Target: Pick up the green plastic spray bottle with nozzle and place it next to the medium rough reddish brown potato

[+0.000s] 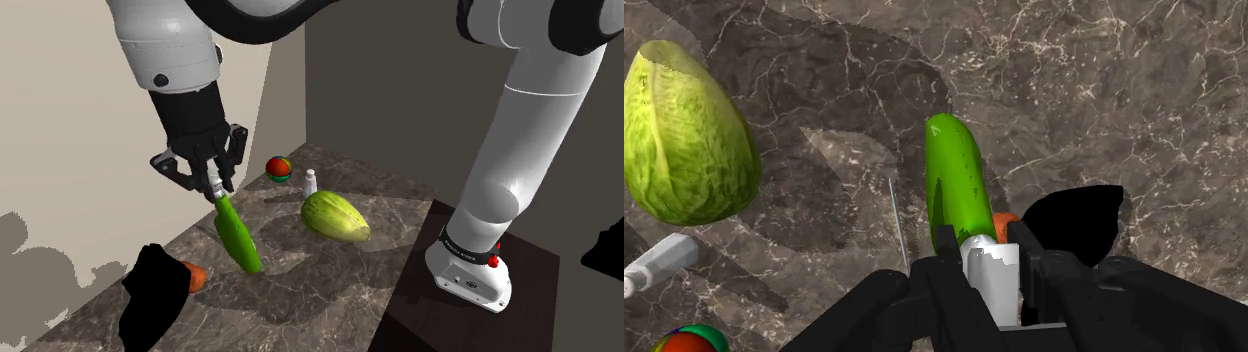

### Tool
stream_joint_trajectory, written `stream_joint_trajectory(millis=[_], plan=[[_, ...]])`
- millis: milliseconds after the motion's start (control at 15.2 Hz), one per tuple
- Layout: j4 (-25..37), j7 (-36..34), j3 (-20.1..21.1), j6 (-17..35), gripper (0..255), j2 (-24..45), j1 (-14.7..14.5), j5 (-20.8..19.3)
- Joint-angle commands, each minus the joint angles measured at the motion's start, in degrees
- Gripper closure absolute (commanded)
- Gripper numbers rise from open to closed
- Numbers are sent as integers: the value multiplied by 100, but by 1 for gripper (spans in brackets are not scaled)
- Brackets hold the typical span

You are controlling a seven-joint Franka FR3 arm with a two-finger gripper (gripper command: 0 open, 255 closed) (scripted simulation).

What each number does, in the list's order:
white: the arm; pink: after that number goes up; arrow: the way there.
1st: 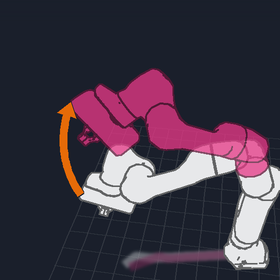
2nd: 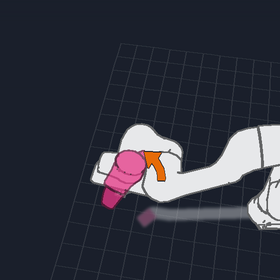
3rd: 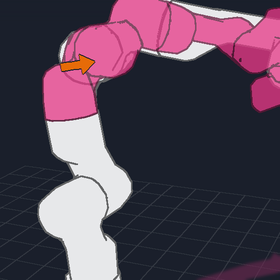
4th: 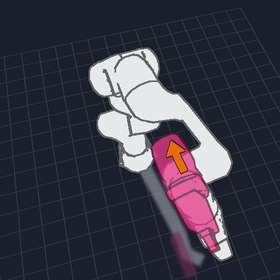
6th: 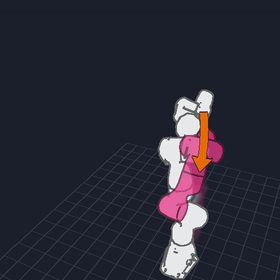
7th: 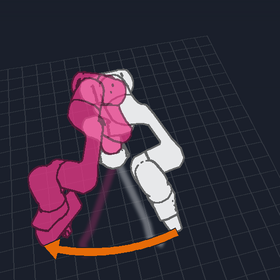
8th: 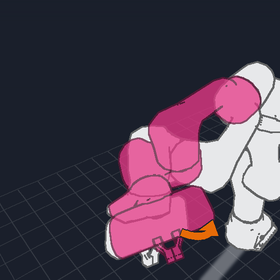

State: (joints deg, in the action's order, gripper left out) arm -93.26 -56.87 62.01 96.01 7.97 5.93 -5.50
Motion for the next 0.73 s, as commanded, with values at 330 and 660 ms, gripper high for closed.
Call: stream_joint_trajectory(millis=[330,660], plan=[[-68,-376,-54,331,255,506,-322,-462],[-444,-394,-72,711,255,522,-287,-488]])
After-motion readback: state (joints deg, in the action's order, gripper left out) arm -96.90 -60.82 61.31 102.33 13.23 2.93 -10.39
